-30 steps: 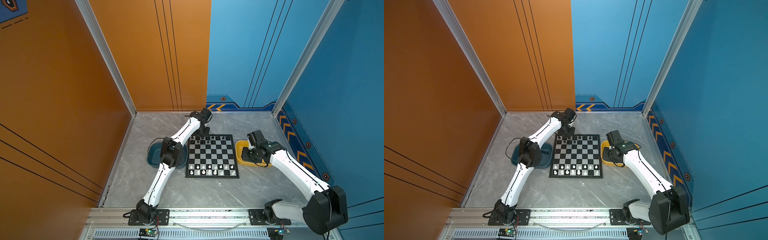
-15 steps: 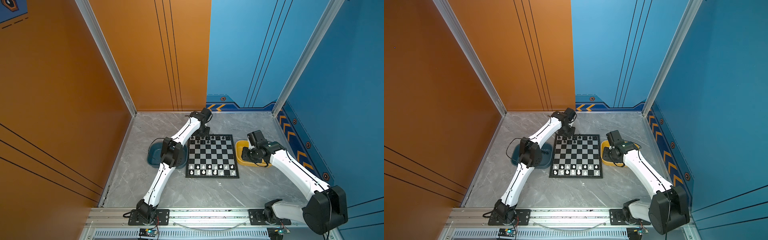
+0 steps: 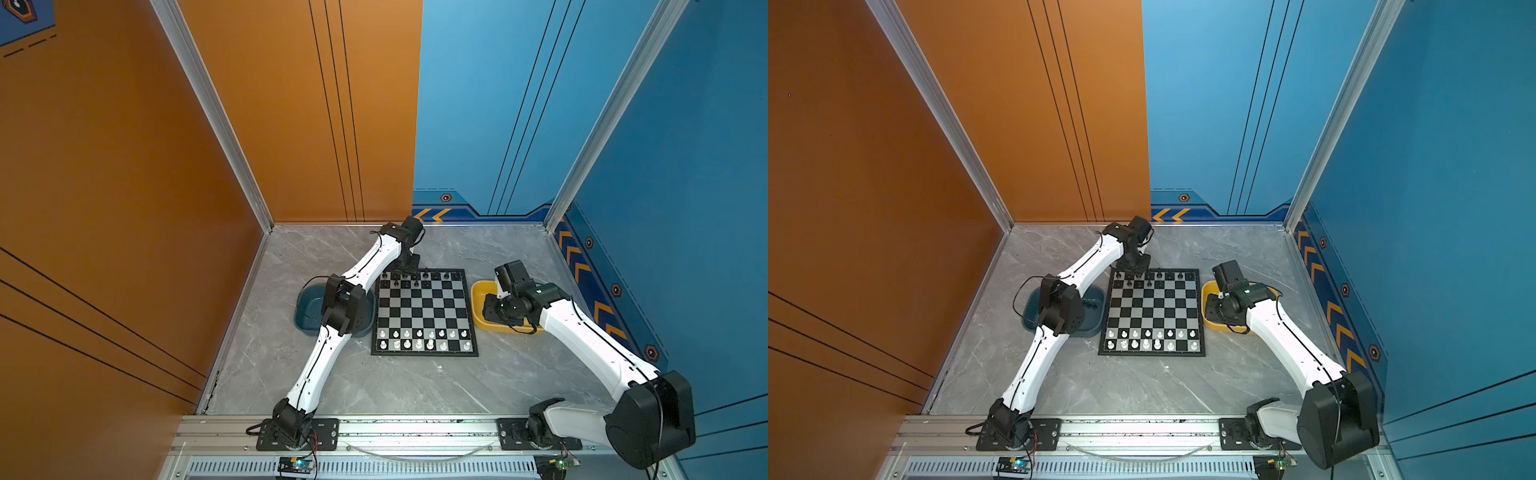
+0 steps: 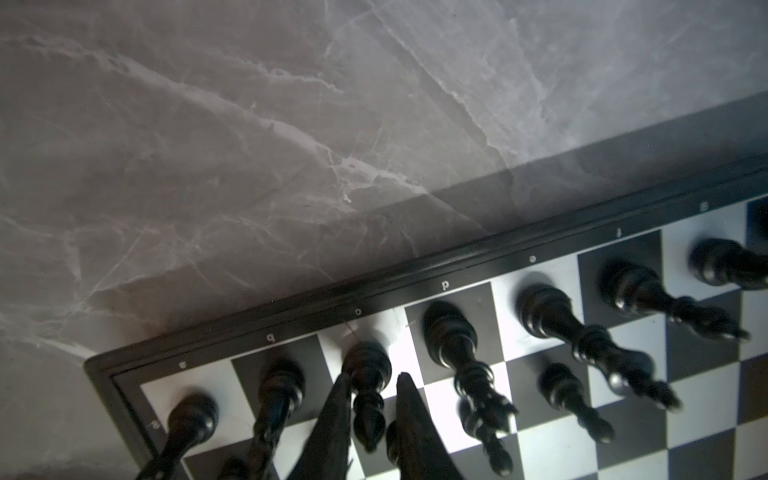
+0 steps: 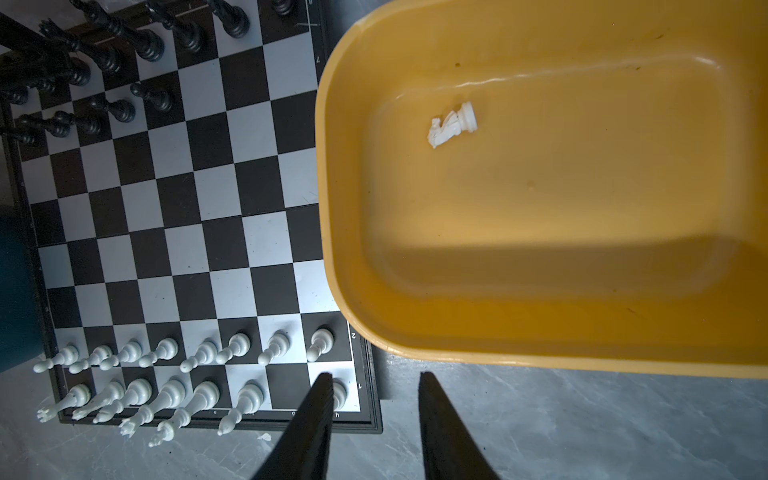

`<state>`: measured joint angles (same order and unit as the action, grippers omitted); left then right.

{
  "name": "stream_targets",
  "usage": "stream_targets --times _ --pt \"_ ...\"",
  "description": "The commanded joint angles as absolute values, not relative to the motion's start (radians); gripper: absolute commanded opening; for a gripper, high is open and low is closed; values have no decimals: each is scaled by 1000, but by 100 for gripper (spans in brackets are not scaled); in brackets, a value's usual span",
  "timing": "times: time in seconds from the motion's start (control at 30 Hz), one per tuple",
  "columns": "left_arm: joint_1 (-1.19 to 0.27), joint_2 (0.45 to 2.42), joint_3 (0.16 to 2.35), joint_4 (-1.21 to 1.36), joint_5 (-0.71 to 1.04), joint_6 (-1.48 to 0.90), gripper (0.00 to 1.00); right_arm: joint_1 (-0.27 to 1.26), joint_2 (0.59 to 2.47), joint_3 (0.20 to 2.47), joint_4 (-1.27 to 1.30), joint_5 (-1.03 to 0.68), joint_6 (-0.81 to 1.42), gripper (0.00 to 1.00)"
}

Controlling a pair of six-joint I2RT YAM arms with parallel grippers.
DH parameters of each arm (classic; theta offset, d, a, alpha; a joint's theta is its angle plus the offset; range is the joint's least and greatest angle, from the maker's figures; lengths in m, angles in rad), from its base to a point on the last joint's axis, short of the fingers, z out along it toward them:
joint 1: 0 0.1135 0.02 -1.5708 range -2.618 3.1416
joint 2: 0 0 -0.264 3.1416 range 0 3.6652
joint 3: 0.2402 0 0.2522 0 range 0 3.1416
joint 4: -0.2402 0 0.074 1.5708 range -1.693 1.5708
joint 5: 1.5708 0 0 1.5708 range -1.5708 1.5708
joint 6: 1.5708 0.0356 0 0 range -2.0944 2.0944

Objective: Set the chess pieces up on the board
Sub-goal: 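Lower the black pawn onto a far-row square and open the left gripper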

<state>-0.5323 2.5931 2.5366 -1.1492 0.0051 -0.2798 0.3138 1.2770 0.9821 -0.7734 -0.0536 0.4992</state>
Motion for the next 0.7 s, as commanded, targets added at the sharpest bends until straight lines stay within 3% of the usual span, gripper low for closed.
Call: stream_targets --times 0.0,0.67 --pt "-538 2616 2571 -1175 20 -281 25 307 1279 973 -768 -64 517 37" --pt "-521 2429 2564 -1176 -3 -272 32 313 1288 998 -763 -70 517 37"
